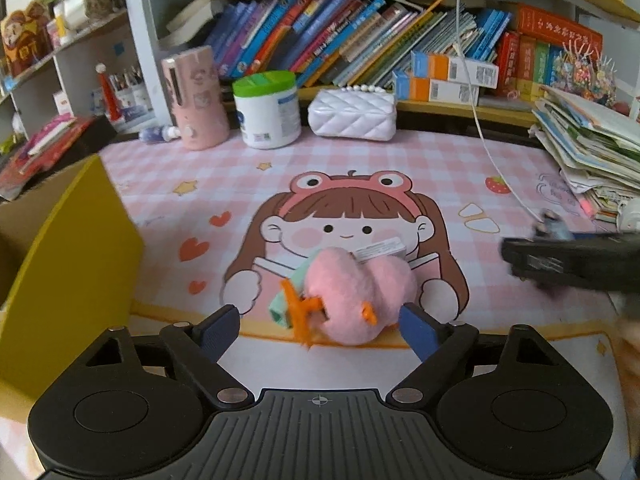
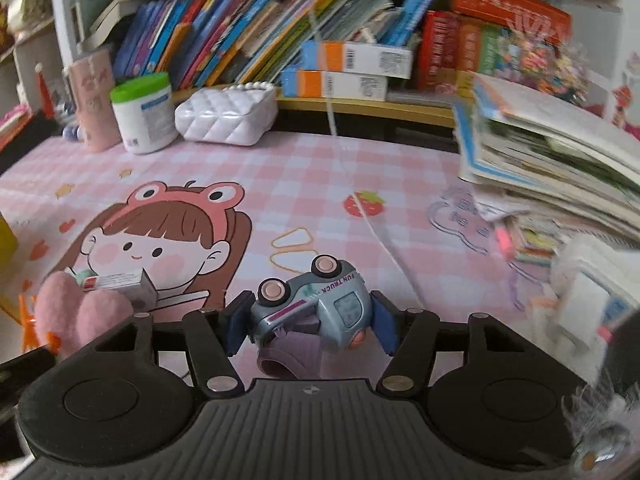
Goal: Organize objects
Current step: 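Grasp the pink plush chick with the left gripper while the right holds the car, then lift and carry the plush chick and the toy car toward the yellow box with both grippers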
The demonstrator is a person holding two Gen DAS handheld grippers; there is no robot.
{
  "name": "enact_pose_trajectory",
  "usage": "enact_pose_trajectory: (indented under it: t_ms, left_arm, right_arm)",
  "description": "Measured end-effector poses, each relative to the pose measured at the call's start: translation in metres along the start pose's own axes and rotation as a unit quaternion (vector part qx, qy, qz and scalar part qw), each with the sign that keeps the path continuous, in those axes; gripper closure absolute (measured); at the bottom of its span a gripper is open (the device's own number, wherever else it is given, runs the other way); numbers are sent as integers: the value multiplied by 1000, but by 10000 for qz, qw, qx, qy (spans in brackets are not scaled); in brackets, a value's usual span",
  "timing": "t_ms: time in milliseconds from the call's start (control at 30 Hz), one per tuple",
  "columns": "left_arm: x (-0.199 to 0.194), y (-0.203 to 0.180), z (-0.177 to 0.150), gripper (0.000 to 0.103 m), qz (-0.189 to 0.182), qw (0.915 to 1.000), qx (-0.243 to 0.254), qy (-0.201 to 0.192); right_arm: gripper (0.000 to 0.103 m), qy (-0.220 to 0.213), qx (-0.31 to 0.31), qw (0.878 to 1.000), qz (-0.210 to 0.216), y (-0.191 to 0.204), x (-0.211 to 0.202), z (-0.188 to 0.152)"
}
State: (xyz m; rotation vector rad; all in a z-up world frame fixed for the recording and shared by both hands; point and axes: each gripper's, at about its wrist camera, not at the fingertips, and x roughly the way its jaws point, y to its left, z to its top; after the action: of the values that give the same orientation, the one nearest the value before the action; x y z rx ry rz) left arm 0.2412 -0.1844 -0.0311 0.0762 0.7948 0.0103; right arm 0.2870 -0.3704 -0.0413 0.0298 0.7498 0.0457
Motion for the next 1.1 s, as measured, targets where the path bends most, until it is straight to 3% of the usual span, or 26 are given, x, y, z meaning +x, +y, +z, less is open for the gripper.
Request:
enact_pose_trajectory:
  t_ms: [267, 400, 500, 533, 767, 1100]
  left_arm:
    - [37, -13, 8, 16, -122, 9996, -23, 241]
    - [41, -19, 9, 18, -68, 9998, 142, 110]
    - [40, -22, 9, 36, -53, 9993, 376, -15]
    - [39, -22, 9, 36, -70, 9990, 434, -9]
    - [6, -11, 3, 37, -307, 9987, 340, -242]
    - [-32, 13, -23, 37, -353, 9993, -70, -70]
  right_arm:
    - [44, -43, 68, 9999, 136, -7, -34, -9]
    - [44, 20, 70, 9998, 184, -6, -42, -15]
    - [44, 83, 68, 9998, 167, -3, -45, -20]
    - [44, 108, 80, 9998, 155, -2, -46, -21]
    - [44, 124, 116, 9997, 173, 6, -56, -27]
    - [44, 234, -88, 9994, 222, 36, -72, -42]
